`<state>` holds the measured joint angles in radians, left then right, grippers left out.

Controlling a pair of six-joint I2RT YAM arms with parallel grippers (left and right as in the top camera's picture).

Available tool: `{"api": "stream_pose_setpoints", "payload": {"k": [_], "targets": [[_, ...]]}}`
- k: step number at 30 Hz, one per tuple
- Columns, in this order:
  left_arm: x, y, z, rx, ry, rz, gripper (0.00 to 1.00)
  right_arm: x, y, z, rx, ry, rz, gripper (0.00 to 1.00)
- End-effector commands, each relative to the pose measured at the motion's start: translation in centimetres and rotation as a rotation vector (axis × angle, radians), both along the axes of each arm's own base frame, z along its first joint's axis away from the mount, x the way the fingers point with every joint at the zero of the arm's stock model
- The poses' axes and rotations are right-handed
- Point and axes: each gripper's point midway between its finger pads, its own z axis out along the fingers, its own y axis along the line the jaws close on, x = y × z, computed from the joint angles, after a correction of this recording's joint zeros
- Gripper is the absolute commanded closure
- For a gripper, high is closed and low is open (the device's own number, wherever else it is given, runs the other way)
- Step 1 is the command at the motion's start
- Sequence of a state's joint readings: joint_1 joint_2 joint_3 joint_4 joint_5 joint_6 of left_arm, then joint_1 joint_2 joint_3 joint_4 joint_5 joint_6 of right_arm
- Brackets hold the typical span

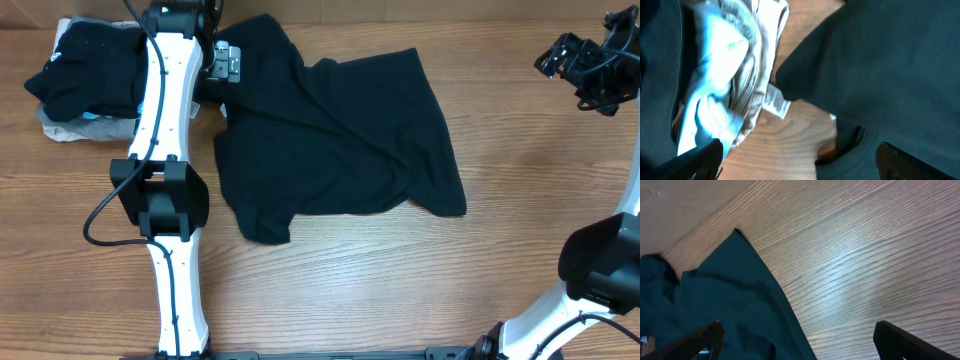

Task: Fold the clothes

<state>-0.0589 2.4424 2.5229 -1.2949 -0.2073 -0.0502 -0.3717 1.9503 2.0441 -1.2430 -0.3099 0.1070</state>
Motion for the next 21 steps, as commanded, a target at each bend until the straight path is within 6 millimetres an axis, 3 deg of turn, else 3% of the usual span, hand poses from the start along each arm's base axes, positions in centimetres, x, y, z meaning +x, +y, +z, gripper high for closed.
{"api": "stream_pose_setpoints", "payload": {"k": [1,5,10,12,16,21], "targets": [[-1.6,-0.3,6.1,-0.030,-0.080,0.051,0.00,-1.1,0.8,3.9,-0.009,-0.077,0.014,0.00],[-3.7,-1.7,11.7,-0.125,-0.161,0.041,0.00,-3.2,1.7,7.3,-0.027,-0.124,0.014,0.00],[-8.9,-3.7,19.9,-0.218,-0.277,-0.013,0.00,-8.4,3.7,11.4,-0.039,-0.152,0.014,0.00],[-10.6,-4.1,21.9,-0.236,-0.305,-0.026,0.00,-10.0,4.3,12.7,-0.046,-0.170,0.014,0.00],[-14.3,-5.1,24.5,-0.278,-0.322,-0.064,0.00,-13.2,5.2,15.4,-0.085,-0.228,0.004,0.00],[-17.9,-5.7,25.5,-0.299,-0.293,-0.091,0.00,-17.9,5.8,17.2,-0.152,-0.241,-0.036,0.00]]}}
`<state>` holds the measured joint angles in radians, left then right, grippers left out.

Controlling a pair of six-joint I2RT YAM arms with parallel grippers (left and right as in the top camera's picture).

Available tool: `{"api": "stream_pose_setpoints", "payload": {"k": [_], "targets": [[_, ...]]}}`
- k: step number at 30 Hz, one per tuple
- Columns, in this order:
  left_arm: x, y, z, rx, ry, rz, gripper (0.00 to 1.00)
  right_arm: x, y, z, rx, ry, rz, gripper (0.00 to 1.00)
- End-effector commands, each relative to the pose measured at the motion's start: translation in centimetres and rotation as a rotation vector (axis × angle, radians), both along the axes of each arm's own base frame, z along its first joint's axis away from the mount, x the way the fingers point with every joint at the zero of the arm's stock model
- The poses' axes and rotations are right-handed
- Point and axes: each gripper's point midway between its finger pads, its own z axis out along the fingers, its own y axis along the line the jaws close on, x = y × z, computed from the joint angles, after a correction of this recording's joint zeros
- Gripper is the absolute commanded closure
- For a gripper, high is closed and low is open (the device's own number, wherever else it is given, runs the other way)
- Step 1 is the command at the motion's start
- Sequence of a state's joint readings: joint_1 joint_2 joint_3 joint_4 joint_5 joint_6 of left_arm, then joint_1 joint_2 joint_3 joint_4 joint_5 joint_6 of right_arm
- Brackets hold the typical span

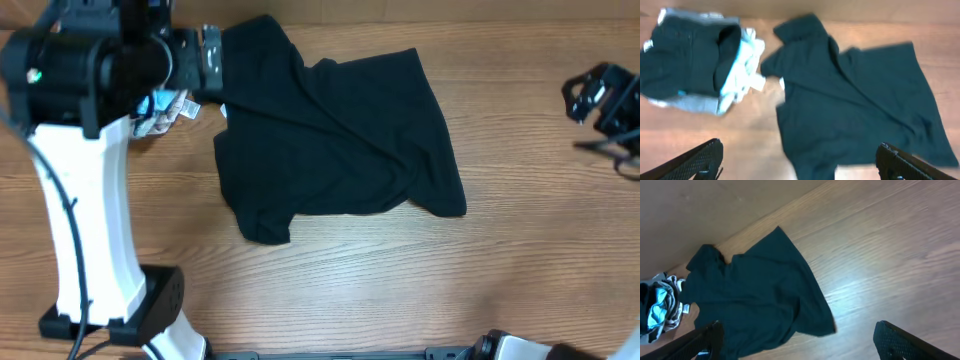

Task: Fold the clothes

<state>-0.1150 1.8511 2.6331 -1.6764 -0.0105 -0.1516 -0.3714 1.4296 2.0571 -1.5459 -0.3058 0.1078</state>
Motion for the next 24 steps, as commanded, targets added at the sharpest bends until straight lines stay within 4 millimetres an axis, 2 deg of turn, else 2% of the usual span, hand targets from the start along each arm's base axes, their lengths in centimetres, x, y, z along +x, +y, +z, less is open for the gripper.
{"api": "stream_pose_setpoints", "payload": {"k": [1,5,11,12,14,15,18,21,24], "targets": [[-1.1,-1.5,0.2,-0.059,0.012,-0.050,0.00,-3.3,0.0,1.6,-0.070,-0.022,-0.048,0.00],[-2.4,-3.3,1.5,-0.104,-0.015,-0.115,0.00,-6.7,0.7,1.5,-0.082,0.011,-0.067,0.00],[-5.4,-4.9,2.0,-0.079,-0.020,-0.170,0.00,-8.7,1.5,2.9,-0.084,-0.053,-0.090,0.00],[-6.7,-4.8,1.6,-0.064,-0.003,-0.167,0.00,-9.2,1.7,3.1,-0.082,-0.067,-0.098,0.00],[-8.0,-4.4,0.9,-0.057,0.024,-0.137,0.00,-9.8,2.0,3.4,-0.081,-0.083,-0.103,0.00],[-9.2,-4.0,-0.1,-0.058,0.059,-0.111,0.00,-10.3,2.2,3.4,-0.079,-0.090,-0.108,0.00],[-10.6,-3.5,-2.1,-0.061,0.126,-0.071,0.00,-10.8,2.3,2.5,-0.063,-0.069,-0.115,0.00],[-11.4,-2.7,-4.7,-0.044,0.206,-0.005,0.00,-10.4,2.2,0.1,-0.038,0.009,-0.113,0.00],[-11.5,-2.9,-7.8,-0.045,0.285,0.014,0.00,-9.8,1.9,-3.3,-0.002,0.122,-0.110,0.00]]}}
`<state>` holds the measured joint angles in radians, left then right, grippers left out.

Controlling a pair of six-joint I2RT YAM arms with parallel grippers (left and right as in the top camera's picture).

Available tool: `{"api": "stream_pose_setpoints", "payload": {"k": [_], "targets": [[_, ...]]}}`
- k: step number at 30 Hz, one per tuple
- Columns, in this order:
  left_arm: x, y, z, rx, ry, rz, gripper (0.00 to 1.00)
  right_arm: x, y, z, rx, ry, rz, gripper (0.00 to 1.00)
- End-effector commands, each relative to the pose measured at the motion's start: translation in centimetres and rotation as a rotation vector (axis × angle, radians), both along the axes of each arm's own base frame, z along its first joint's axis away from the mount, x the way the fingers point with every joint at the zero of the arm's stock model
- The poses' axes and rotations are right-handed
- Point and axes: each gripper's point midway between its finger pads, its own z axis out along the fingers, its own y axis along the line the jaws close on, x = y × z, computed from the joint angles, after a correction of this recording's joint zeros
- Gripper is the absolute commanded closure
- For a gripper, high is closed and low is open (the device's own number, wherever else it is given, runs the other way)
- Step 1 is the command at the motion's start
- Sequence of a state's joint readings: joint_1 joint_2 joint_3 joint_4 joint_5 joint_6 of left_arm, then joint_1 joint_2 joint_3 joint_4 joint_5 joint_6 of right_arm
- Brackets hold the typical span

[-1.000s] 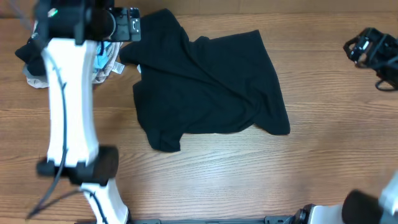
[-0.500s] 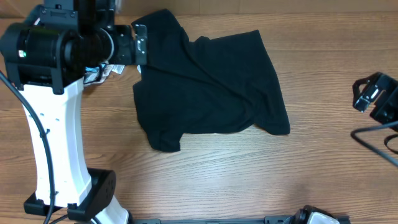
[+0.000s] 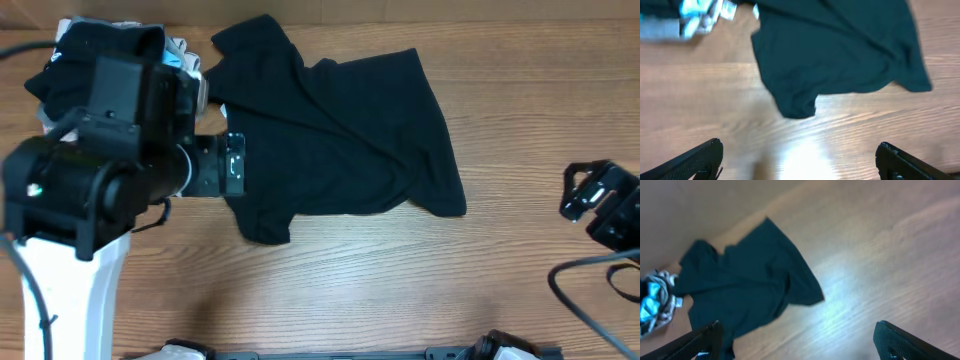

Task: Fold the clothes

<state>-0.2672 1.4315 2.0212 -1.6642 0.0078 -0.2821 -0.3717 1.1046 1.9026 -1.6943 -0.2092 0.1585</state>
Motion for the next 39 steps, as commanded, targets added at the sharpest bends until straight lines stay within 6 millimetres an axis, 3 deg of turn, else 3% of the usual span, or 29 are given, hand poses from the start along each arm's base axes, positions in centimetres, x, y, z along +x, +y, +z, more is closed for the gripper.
{"api": "stream_pose_setpoints", "payload": {"k": [1,5,9,11,16,20,24,27,33,36,39], "targets": [[0.1,-0.1,-4.3,0.017,0.116,0.055,0.00,1.2,-0.6,-4.3,0.058,0.147,-0.012,0.00],[0.8,-1.8,-9.2,0.029,0.181,0.015,0.00,2.0,-0.9,-8.3,0.107,0.275,-0.012,0.00],[0.9,-3.9,-15.7,0.012,0.247,-0.030,0.05,3.5,-1.2,-11.0,0.138,0.319,-0.003,0.00],[0.1,-3.9,-19.7,0.002,0.304,0.009,0.07,4.5,-1.1,-12.4,0.165,0.316,0.013,0.00],[-2.0,-3.4,-24.6,-0.001,0.397,0.068,0.15,5.6,-1.0,-15.2,0.202,0.348,0.027,0.00],[-3.2,-3.1,-27.1,0.000,0.431,0.086,0.28,6.3,-0.6,-17.1,0.219,0.383,0.047,0.00],[-3.6,-2.7,-29.3,0.012,0.422,0.089,0.56,7.0,-0.4,-18.0,0.217,0.391,0.064,0.00],[-3.8,-2.6,-30.7,0.007,0.413,0.090,0.67,7.6,-0.5,-18.2,0.215,0.388,0.069,0.00],[-4.1,-1.0,-32.7,0.076,0.401,0.151,0.65,8.1,-0.6,-18.5,0.215,0.390,0.070,0.00],[-3.1,-0.8,-33.1,0.087,0.364,0.164,0.57,8.2,-0.7,-18.5,0.215,0.388,0.070,0.00],[-2.0,-1.2,-33.7,0.077,0.339,0.166,0.55,8.3,-0.7,-18.5,0.214,0.386,0.070,0.00]]}}
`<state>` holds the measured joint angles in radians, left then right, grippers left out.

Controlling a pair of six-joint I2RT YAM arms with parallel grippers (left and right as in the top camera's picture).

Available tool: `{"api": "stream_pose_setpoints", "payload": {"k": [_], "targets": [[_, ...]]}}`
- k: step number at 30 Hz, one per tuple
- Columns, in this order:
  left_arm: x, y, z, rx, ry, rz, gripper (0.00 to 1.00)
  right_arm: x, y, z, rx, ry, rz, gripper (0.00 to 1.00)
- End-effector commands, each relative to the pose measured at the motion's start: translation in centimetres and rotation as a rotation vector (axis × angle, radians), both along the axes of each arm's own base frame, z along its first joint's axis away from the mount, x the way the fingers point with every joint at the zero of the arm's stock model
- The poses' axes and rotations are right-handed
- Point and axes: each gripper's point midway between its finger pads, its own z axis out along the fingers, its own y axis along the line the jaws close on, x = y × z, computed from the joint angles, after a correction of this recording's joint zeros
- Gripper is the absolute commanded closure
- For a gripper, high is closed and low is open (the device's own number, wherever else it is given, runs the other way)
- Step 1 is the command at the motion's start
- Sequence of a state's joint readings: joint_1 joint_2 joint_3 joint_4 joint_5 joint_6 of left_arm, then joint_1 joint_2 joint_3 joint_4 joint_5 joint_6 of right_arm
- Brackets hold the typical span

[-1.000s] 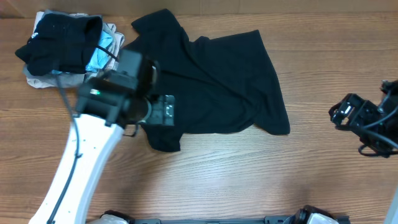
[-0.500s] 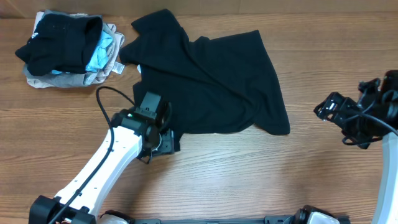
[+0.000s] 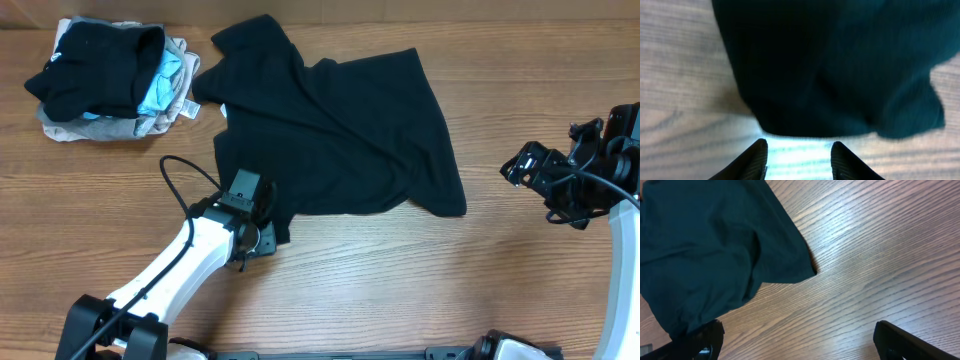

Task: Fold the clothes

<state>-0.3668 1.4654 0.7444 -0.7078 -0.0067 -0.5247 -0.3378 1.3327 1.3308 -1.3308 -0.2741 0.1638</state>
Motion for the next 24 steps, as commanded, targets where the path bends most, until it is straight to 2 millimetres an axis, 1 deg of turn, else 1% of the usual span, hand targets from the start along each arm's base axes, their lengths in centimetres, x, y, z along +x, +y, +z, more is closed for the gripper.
{"api": "stream_pose_setpoints", "payload": {"k": [1,4,7,9,10,11,13,15,16,18,20,21,22,23,24], "targets": [[0.9,0.4,-1.2,0.034,-0.015,0.023,0.55,0.1,0.3,0.0,0.007,-0.005,0.007,0.00],[1.2,0.7,-2.2,0.063,-0.007,0.026,0.55,0.1,0.3,0.0,0.008,-0.004,0.007,0.00],[1.6,0.6,-3.5,0.070,0.004,0.025,0.57,0.1,0.3,0.0,0.008,-0.003,0.007,0.00],[1.5,0.4,-4.3,0.066,0.020,0.024,0.71,0.0,0.4,0.0,0.009,-0.001,0.007,0.00],[1.4,0.4,-4.4,0.062,0.028,0.023,0.87,0.0,0.4,0.0,0.010,0.002,0.007,0.00],[1.2,0.4,-4.2,0.064,0.039,0.024,0.96,-0.1,0.4,-0.1,0.011,0.004,0.007,0.00],[0.9,0.7,-2.8,0.082,0.077,0.022,0.96,-0.1,0.4,-0.1,0.011,0.006,0.007,0.00],[1.1,1.3,-0.4,0.112,0.105,0.014,0.96,-0.1,0.4,-0.1,0.011,0.004,0.007,0.00],[1.5,1.7,1.5,0.130,0.111,0.003,0.96,-0.1,0.4,-0.1,0.010,0.003,0.007,0.00],[2.4,2.4,4.5,0.156,0.113,-0.020,0.96,0.0,0.4,0.0,0.009,0.001,0.007,0.00],[3.1,2.6,7.0,0.164,0.115,-0.060,0.95,0.0,0.4,0.0,0.009,0.001,0.007,0.00],[3.2,2.6,7.6,0.166,0.117,-0.073,0.93,0.0,0.4,0.0,0.008,0.001,0.010,0.00],[3.2,2.6,8.2,0.167,0.118,-0.085,0.89,0.0,0.4,0.0,0.008,0.002,0.010,0.00],[3.2,2.6,8.5,0.168,0.120,-0.093,0.83,0.0,0.4,0.0,0.008,0.002,0.011,0.00],[3.2,2.6,8.7,0.170,0.124,-0.097,0.74,0.0,0.4,0.0,0.007,0.001,0.014,0.00]]}}
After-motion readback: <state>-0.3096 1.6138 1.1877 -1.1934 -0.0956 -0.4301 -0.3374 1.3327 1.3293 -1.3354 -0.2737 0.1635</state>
